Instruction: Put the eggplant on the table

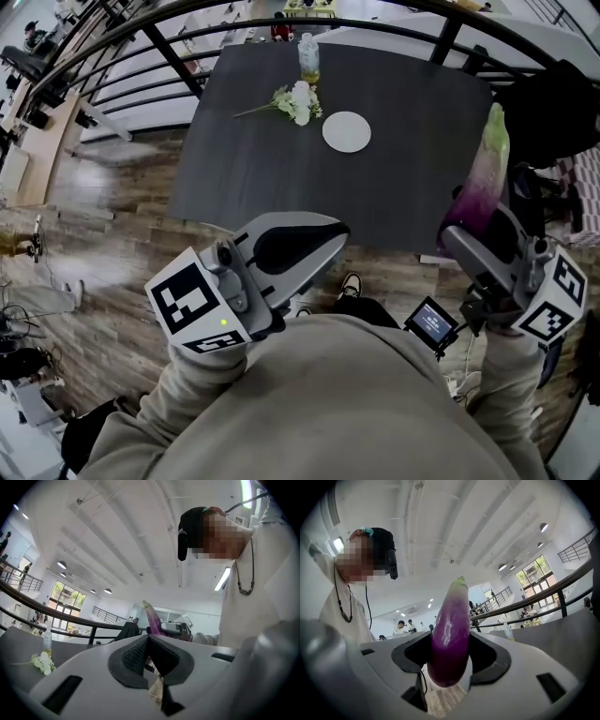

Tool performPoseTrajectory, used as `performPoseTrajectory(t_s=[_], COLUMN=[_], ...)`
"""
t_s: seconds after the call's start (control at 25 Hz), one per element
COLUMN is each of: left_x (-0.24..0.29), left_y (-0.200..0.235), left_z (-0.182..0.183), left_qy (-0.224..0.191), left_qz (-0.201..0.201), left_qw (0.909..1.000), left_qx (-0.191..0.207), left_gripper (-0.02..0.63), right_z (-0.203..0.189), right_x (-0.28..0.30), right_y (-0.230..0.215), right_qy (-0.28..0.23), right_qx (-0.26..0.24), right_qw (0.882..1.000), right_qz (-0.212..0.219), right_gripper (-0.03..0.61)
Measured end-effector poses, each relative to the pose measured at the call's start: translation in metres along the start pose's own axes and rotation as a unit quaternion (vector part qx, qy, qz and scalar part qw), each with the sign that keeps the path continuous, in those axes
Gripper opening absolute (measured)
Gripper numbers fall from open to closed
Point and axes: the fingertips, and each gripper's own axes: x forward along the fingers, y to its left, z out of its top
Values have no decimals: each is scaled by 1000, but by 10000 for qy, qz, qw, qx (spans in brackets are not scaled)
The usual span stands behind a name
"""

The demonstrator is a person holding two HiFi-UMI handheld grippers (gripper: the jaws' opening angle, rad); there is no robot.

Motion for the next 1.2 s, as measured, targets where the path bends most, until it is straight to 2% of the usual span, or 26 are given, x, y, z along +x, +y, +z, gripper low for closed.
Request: performPoseTrajectory(t_s=[0.2,0.4,0.72,1.04,1.2], left_x=[58,89,108,131,125], left_y=[12,23,39,68,87], left_z=[12,1,2,26,34], left_qy=[133,368,458,349,319], left_qz=[-86,-111,-239,-888,-1021], left_qw=[9998,9993,9986,9954,9943], left_qx=[92,-34,-109,11,-34], left_gripper=[5,5,5,5,5], right_z=[25,35,37,54,67], right_x=[-25,-42,-49,-40,-23], right_y=[-46,-87,-104,-108,-108], right_qy=[-121,-135,-207,-396,-467], right_qx=[80,202,310,202,119], right_qw=[9999,9995,9987,9960,9944], right_qz=[-57,-183,-342,-780,-938], right_gripper=[252,252,253,253,253])
